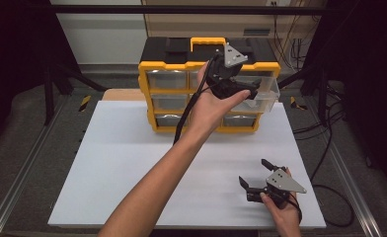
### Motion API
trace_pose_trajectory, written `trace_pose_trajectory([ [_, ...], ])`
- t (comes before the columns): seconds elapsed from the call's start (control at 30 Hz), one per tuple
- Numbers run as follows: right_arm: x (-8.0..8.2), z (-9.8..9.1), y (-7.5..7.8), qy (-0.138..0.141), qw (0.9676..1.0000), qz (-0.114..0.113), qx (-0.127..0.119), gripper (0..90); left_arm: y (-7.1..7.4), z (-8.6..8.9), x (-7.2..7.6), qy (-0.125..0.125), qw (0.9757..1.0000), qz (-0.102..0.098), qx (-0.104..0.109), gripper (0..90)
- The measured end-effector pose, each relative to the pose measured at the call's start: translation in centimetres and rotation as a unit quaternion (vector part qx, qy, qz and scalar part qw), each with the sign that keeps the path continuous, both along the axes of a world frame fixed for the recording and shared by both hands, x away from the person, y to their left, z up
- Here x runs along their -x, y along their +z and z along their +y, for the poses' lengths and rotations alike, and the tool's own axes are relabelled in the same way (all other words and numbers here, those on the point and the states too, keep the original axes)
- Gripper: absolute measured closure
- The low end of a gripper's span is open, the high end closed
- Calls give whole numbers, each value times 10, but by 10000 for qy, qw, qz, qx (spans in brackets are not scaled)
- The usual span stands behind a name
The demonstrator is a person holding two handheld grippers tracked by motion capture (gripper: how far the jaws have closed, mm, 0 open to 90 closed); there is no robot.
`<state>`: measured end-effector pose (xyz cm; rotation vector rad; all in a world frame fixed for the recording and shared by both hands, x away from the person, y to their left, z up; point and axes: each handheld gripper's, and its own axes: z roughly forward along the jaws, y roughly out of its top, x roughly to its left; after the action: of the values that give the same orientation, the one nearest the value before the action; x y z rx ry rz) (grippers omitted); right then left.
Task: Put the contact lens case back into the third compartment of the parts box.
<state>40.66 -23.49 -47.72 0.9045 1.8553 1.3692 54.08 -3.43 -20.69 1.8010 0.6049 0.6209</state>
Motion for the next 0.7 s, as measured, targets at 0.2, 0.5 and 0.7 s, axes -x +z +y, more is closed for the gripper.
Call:
trace_pose_trajectory([
  [0.2, 0, 0, 0, -4, 10000, -14, -3, 33, -2, 6, 9, 7, 10000, -4, -3, 72],
  [0.5, 0, 1, 1, -11, 10000, -27, -6, 33, -5, 13, 21, -99, 9999, -65, -55, 41],
  [0.7, 1, 0, 1, -25, 10000, -25, -24, 33, -5, 18, 28, -156, 9998, -121, -51, 32],
])
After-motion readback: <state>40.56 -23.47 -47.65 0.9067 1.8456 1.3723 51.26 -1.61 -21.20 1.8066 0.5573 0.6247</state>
